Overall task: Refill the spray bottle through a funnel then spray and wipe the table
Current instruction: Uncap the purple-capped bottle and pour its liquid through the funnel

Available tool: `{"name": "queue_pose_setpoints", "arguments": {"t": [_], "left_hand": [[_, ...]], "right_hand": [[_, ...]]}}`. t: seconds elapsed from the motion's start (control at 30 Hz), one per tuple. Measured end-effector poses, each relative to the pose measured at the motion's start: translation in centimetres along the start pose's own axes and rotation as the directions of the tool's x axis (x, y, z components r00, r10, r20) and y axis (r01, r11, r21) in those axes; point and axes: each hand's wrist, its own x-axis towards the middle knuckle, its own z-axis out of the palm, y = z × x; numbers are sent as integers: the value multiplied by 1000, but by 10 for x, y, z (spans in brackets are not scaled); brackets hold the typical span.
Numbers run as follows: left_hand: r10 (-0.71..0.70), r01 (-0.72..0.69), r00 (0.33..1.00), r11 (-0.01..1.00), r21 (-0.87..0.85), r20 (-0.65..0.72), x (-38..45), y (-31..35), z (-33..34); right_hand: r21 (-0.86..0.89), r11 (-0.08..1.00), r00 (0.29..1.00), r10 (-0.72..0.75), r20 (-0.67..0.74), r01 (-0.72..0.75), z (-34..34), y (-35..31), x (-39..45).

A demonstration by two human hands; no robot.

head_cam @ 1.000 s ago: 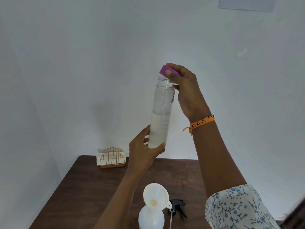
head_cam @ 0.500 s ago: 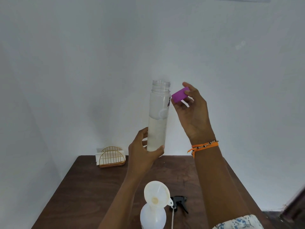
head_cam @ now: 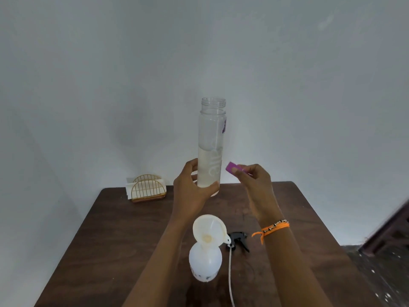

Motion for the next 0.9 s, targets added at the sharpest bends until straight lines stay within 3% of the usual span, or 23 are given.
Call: {"name": "queue_pose_setpoints", "arguments": {"t": [0.13, 0.3, 0.47, 0.6, 0.77, 0.9], "left_hand": [[6, -6, 1000, 1000, 5, 9, -1, -8, 1], [-23, 23, 1000, 1000, 3, 15, -3, -16, 5], [-49, 49, 999, 999, 0, 17, -4, -20, 5], [-57, 57, 998, 998, -8, 13, -5, -23, 4], [-57, 57, 998, 998, 4, 9, -8, -28, 4], [-58, 58, 998, 998, 15, 14, -9, -30, 4]], "right_hand": [[-152, 985, 997, 78, -24, -81, -14, 41, -9], [-399, 891, 975, 214, -57, -218, -38, 99, -22], [-773, 631, 992, 127, 8, -74, -56, 156, -40], [-821, 563, 976, 217, 31, -99, -68, 179, -51], [-916, 399, 942, 324, 85, -54, -75, 195, -58], [-924, 379, 933, 348, 87, -56, -75, 201, -60]]}}
